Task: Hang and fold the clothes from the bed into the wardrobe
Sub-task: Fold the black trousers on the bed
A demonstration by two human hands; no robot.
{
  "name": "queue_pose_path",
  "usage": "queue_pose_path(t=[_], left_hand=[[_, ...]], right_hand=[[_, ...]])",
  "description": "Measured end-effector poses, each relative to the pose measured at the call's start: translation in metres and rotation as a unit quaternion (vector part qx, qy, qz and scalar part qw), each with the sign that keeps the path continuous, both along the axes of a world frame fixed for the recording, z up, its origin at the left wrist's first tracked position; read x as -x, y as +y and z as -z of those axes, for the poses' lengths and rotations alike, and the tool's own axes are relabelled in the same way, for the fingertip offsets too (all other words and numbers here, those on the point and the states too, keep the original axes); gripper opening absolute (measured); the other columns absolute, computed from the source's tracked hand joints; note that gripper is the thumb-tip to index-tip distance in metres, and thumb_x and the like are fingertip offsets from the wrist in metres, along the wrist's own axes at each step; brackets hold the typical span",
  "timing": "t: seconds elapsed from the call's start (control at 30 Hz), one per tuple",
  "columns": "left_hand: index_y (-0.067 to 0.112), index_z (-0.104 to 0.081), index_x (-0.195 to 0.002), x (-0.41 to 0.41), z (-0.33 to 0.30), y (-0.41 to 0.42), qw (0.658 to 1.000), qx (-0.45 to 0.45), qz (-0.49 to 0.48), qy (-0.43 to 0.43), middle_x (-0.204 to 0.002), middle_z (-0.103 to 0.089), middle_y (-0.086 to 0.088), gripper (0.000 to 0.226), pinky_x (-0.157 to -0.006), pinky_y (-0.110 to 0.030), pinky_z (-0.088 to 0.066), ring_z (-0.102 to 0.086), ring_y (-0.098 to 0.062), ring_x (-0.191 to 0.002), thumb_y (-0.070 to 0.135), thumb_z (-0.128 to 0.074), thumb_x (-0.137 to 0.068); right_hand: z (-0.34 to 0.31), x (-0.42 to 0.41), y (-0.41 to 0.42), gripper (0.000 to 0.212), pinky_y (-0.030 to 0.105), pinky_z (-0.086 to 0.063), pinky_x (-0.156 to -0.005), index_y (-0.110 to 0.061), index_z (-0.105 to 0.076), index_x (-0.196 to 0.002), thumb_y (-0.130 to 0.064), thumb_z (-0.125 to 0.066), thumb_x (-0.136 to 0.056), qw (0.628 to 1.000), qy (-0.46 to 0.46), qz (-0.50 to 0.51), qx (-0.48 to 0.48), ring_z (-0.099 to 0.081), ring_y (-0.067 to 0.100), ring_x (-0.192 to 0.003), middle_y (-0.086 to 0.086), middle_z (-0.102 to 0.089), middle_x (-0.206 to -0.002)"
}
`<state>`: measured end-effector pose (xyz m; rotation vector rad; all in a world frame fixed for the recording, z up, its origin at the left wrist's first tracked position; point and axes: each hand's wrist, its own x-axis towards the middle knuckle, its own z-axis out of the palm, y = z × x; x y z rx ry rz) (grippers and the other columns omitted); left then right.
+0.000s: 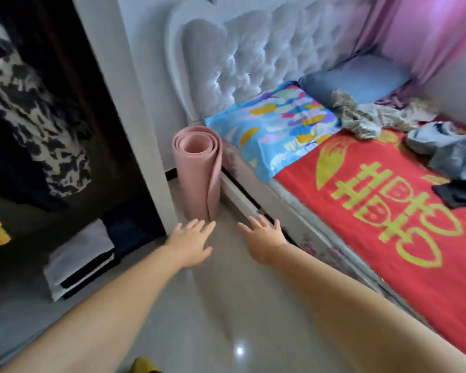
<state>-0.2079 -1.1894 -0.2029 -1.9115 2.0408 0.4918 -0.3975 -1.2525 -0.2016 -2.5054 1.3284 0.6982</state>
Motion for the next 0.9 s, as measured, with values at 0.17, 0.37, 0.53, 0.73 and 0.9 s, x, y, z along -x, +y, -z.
queue_pose_path(t=[0.17,0.37,0.53,0.73,0.9], left_hand=[[0.022,-0.005,-0.154,0.151,-0.049,-0.059,0.989,0.070,0.132,0.000,-0.159,-0.016,-0.005,0.068,-0.117,-0.043,-0.018,-0.012,-0.019,-0.147,0.046,-0.036,-0.098],[0.023,-0.004,-0.153,0.288,-0.089,-0.112,0.961,0.099,0.258,0.004,-0.158,-0.019,-0.006,0.068,-0.115,-0.044,-0.022,-0.015,-0.021,-0.146,0.046,-0.035,-0.098],[0.025,-0.004,-0.153,0.373,-0.092,-0.136,0.939,0.077,0.335,0.032,-0.158,-0.019,-0.005,0.067,-0.116,-0.044,-0.021,-0.015,-0.021,-0.146,0.047,-0.035,-0.099],[0.026,0.000,-0.153,0.440,-0.080,-0.200,0.915,0.062,0.398,0.017,-0.158,-0.018,-0.007,0.066,-0.115,-0.045,-0.022,-0.015,-0.022,-0.146,0.045,-0.033,-0.100],[0.024,-0.003,-0.153,0.493,-0.075,-0.279,0.899,0.071,0.431,0.012,-0.156,-0.022,-0.007,0.065,-0.114,-0.045,-0.023,-0.018,-0.022,-0.144,0.045,-0.033,-0.099]], right_hand=[[-0.047,0.167,-0.015,0.070,0.064,-0.003,-0.114,-0.027,-0.006,-0.154,-0.008,-0.039,-0.094,0.989,0.009,0.141,0.033,0.005,0.030,-0.148,0.007,0.000,-0.161],[-0.083,0.303,-0.011,0.073,0.065,-0.006,-0.113,-0.026,-0.006,-0.154,-0.003,-0.039,-0.093,0.961,-0.006,0.269,0.066,0.002,0.032,-0.148,0.010,0.000,-0.161],[-0.083,0.377,-0.008,0.071,0.065,-0.007,-0.113,-0.026,-0.007,-0.153,-0.005,-0.040,-0.094,0.934,0.012,0.354,0.049,0.001,0.032,-0.148,0.009,-0.002,-0.161],[-0.075,0.438,-0.041,0.069,0.065,-0.008,-0.113,-0.026,-0.007,-0.154,-0.006,-0.038,-0.095,0.906,0.030,0.421,0.027,0.000,0.031,-0.148,0.009,-0.002,-0.160],[-0.074,0.483,-0.097,0.069,0.062,-0.007,-0.115,-0.025,-0.010,-0.153,-0.002,-0.039,-0.095,0.878,0.017,0.477,0.026,-0.001,0.030,-0.148,0.009,-0.002,-0.161]])
